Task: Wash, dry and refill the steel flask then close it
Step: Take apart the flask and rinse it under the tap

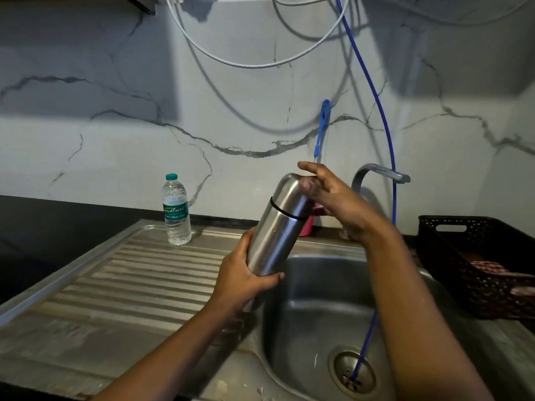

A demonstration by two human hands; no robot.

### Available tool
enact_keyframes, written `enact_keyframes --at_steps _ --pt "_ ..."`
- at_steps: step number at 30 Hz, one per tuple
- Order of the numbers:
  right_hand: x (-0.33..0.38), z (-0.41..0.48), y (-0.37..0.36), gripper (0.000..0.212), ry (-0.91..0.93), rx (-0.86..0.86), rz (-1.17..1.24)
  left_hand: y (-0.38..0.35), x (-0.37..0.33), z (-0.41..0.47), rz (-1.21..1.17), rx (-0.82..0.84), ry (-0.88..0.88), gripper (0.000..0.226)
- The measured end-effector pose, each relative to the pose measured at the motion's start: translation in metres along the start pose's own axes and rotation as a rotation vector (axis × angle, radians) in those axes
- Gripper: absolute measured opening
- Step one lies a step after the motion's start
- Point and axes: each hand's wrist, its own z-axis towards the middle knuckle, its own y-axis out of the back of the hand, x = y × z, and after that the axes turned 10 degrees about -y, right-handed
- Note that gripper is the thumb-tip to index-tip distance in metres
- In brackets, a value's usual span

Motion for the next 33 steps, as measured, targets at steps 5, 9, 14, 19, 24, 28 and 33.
enact_keyframes --at_steps 5,9,14,19,24,28,33 --pt "0.012 -0.005 -0.025 0.088 -0.095 -0.438 -0.900 0.004 0.004 0.000 0.216 -0.020 -0.079 0.096" --pt "0.005 0.004 -0.027 0.059 -0.022 -0.461 -0.812 0.008 0.007 0.001 0.250 -0.017 -0.086 0.097" --pt "0.008 -0.014 0.007 0.045 0.083 0.276 -0.138 0.012 0.007 0.003 0.225 -0.012 -0.075 0.097" --pt "0.004 -0.003 -0.005 0.087 -0.097 -0.171 -0.481 0.011 0.010 0.003 0.287 0.005 -0.099 0.096" --pt "0.000 0.004 -0.019 0.072 -0.098 -0.327 -0.841 0.011 0.011 0.002 0.298 0.011 -0.118 0.093" --pt "0.001 -0.008 0.007 0.057 0.004 0.227 -0.313 0.014 0.014 0.004 0.292 0.005 -0.104 0.094" --pt "-0.005 -0.004 0.004 0.083 -0.128 0.016 -0.276 0.013 0.015 0.003 0.300 0.007 -0.093 0.095"
